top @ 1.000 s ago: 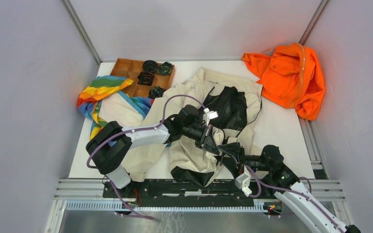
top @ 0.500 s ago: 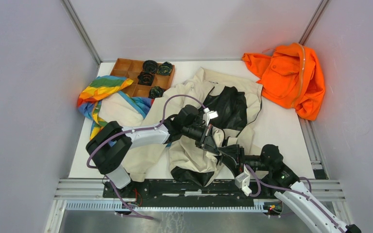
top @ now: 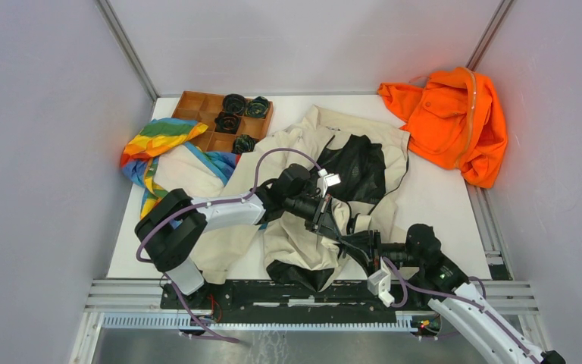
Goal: Zip up the jacket
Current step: Zip the zipper on the jacket.
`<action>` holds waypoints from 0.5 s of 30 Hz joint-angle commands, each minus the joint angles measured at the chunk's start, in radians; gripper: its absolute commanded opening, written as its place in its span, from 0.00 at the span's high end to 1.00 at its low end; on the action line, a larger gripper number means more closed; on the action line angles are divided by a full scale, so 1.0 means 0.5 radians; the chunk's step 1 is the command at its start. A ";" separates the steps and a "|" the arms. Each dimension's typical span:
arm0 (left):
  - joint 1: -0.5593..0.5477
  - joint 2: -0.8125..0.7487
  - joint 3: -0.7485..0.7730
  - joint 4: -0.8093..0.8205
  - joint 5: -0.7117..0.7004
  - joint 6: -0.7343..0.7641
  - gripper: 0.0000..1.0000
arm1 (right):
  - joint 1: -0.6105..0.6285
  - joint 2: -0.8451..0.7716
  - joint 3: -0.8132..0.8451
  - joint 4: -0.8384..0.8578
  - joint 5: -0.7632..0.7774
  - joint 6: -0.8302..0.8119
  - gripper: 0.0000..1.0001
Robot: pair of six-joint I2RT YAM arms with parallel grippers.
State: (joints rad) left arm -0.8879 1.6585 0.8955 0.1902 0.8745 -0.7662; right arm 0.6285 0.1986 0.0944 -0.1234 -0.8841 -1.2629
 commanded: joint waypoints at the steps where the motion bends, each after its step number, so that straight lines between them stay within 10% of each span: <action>1: -0.011 0.018 0.004 0.049 0.061 -0.063 0.98 | 0.015 0.022 0.136 -0.046 -0.048 -0.069 0.66; 15: -0.010 0.033 0.009 0.047 0.069 -0.060 0.98 | 0.014 0.014 0.222 -0.312 -0.124 -0.231 0.75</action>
State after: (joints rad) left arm -0.8879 1.6600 0.8955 0.1902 0.8764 -0.7666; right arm 0.6285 0.2108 0.1513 -0.2573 -0.9157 -1.3384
